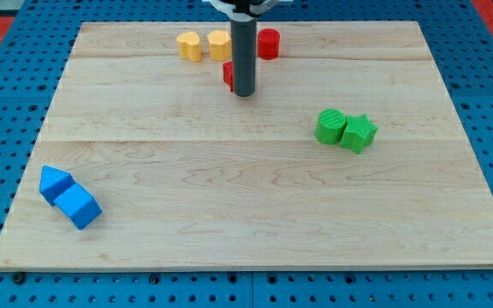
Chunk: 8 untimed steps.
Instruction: Move the yellow heart diagonally bottom left to the yellow hexagon
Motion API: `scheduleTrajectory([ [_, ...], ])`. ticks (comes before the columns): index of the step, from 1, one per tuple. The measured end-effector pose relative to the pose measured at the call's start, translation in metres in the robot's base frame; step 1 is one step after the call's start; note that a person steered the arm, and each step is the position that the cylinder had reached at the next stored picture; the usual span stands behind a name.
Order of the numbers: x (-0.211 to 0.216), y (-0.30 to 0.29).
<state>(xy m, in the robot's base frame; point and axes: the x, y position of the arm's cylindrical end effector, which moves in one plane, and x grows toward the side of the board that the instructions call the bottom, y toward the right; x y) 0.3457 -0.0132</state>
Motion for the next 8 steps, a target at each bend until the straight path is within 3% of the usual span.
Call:
scheduleTrajectory([
  [1, -0.024, -0.020],
  [2, -0.009, -0.036],
  [3, 0.004, -0.093],
  [4, -0.008, -0.124],
  [6, -0.036, -0.121],
  [8, -0.034, -0.051],
])
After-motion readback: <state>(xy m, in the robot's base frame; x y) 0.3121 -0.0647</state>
